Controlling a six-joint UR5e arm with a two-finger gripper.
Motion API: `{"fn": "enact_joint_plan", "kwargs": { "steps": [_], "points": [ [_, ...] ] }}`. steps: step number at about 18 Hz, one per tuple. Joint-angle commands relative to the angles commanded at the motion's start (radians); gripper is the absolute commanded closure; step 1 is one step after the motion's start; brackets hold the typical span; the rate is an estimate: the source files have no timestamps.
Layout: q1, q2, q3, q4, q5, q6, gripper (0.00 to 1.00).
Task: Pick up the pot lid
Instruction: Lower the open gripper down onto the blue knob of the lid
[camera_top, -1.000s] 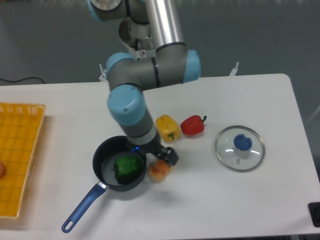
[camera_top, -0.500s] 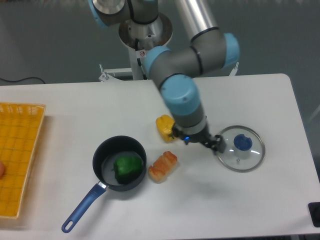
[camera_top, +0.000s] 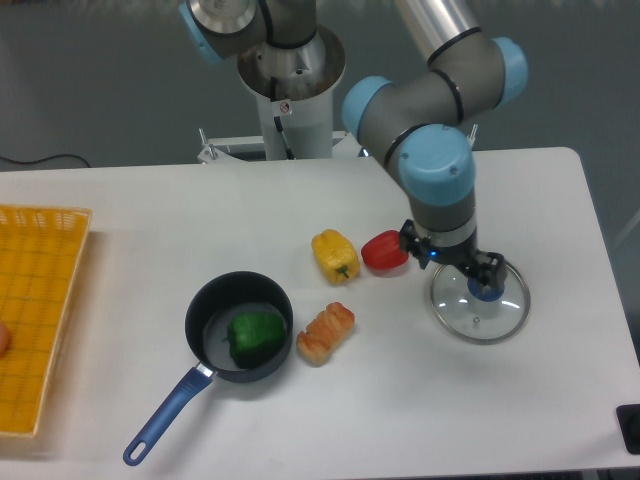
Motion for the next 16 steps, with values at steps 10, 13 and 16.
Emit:
{"fn": "enact_joint_plan", "kwargs": {
  "steps": [10, 13, 16],
  "points": [
    [0.097, -0.002, -0.072, 0.002, -0.025, 0.054, 0.0],
    [0.106, -0.002, -0.078, 0.0, -0.028, 0.05, 0.0],
    [0.112, -0.008, -0.084, 0.0, -0.028, 0.053, 0.0]
  ]
}}
